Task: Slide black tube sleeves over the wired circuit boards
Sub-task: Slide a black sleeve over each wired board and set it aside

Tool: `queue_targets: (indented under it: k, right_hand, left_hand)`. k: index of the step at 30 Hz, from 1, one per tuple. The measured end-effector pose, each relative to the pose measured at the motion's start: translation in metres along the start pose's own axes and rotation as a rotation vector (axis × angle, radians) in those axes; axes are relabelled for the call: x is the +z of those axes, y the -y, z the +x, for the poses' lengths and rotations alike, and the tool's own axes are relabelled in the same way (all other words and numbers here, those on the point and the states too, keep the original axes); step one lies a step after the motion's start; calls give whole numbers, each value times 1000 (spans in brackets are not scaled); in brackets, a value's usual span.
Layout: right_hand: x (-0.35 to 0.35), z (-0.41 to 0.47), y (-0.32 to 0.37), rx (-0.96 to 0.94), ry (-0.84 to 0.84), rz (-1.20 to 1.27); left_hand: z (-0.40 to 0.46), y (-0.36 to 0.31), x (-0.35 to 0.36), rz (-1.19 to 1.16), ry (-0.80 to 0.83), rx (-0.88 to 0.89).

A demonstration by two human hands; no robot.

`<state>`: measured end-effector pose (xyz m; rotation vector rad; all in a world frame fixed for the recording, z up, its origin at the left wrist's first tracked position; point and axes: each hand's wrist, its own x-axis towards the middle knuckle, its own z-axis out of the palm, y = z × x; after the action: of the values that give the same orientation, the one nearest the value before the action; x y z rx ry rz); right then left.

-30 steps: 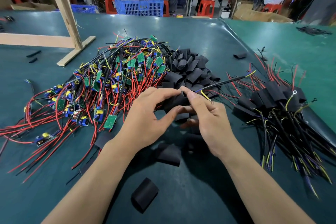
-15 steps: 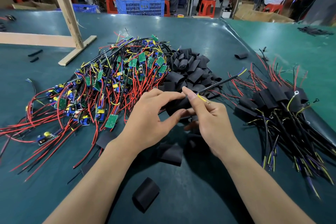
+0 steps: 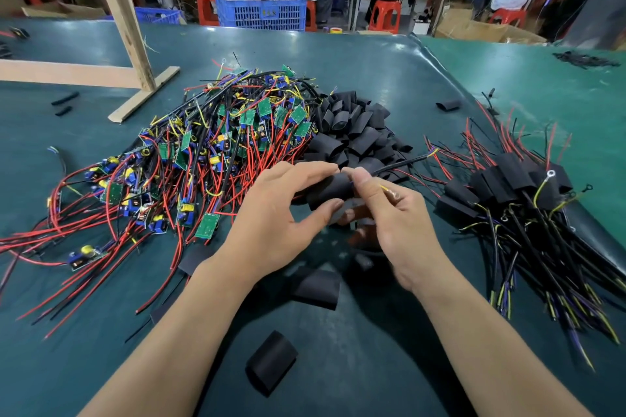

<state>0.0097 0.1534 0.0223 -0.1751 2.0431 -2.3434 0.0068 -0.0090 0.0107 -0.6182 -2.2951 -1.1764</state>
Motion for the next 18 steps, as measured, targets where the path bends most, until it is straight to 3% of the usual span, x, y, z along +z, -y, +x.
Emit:
queue_targets:
  k: [4,12,18]
  right_hand:
    - [-2,3,-2,103,-37,146]
    - [2,0,-2,101,-48,90]
    - [-2,-1,4,113,58,18]
  left_hand:
    - [-1,1,1,3,42,-31]
    - [-1,2,2,24,10,9]
    - [0,1,2,23,5,52]
